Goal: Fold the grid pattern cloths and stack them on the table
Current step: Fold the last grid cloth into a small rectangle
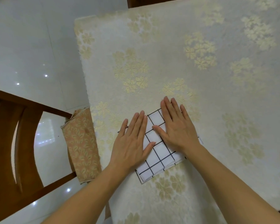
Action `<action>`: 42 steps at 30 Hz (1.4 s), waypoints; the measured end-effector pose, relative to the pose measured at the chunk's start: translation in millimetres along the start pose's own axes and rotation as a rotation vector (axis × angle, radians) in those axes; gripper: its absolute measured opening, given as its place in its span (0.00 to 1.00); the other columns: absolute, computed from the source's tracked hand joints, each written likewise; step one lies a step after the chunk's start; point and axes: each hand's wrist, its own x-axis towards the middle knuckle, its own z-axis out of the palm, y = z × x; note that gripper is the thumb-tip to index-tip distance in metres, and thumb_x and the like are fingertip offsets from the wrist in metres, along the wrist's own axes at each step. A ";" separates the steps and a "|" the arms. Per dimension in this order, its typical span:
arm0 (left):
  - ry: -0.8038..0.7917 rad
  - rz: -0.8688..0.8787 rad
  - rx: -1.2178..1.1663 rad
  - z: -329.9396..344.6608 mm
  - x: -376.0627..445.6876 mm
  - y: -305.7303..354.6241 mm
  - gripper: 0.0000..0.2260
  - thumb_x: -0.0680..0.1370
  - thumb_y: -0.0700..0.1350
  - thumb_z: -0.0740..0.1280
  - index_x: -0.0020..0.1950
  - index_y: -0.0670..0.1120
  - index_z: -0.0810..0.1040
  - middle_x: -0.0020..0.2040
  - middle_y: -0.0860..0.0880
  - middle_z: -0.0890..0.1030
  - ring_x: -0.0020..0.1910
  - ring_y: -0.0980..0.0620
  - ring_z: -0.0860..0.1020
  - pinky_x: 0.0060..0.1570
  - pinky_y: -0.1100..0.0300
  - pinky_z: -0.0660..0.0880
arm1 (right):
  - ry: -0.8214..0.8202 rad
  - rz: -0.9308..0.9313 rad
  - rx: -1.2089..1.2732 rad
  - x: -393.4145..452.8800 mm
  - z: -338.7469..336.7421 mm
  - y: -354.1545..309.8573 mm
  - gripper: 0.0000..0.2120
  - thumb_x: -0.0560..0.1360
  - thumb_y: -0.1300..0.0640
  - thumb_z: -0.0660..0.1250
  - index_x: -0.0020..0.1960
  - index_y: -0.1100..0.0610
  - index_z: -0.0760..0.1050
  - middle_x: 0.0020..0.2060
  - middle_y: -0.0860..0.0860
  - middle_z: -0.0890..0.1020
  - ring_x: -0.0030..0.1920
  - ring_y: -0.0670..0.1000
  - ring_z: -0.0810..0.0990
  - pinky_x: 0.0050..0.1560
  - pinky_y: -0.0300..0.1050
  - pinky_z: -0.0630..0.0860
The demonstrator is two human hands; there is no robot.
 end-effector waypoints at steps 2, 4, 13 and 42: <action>0.013 0.008 -0.010 -2.9 -4.8 4.3 0.36 0.82 0.65 0.47 0.81 0.41 0.46 0.82 0.44 0.44 0.80 0.48 0.43 0.77 0.43 0.52 | 0.024 0.059 0.036 -9.7 -3.8 -6.3 0.40 0.80 0.32 0.41 0.81 0.59 0.40 0.81 0.54 0.41 0.80 0.53 0.39 0.79 0.56 0.44; 0.020 0.074 -0.003 -1.6 -12.4 13.1 0.37 0.82 0.65 0.48 0.81 0.40 0.47 0.82 0.43 0.45 0.80 0.47 0.44 0.77 0.43 0.54 | 0.049 0.082 0.071 -27.7 -2.9 -16.3 0.39 0.81 0.34 0.44 0.81 0.59 0.41 0.81 0.54 0.42 0.80 0.53 0.39 0.79 0.56 0.42; 0.003 0.133 0.028 8.1 -24.6 18.7 0.38 0.81 0.66 0.49 0.80 0.40 0.48 0.81 0.42 0.46 0.80 0.47 0.45 0.77 0.43 0.52 | 0.024 0.147 0.087 -54.7 12.0 -21.5 0.41 0.80 0.31 0.44 0.81 0.58 0.38 0.81 0.54 0.40 0.80 0.52 0.37 0.79 0.58 0.45; -0.082 0.810 -0.095 -61.8 108.3 -11.4 0.24 0.82 0.47 0.56 0.77 0.41 0.63 0.77 0.43 0.65 0.77 0.45 0.63 0.74 0.45 0.63 | 0.190 0.596 0.201 -91.8 -12.5 -18.1 0.30 0.83 0.43 0.50 0.78 0.59 0.61 0.78 0.53 0.63 0.78 0.52 0.59 0.76 0.52 0.62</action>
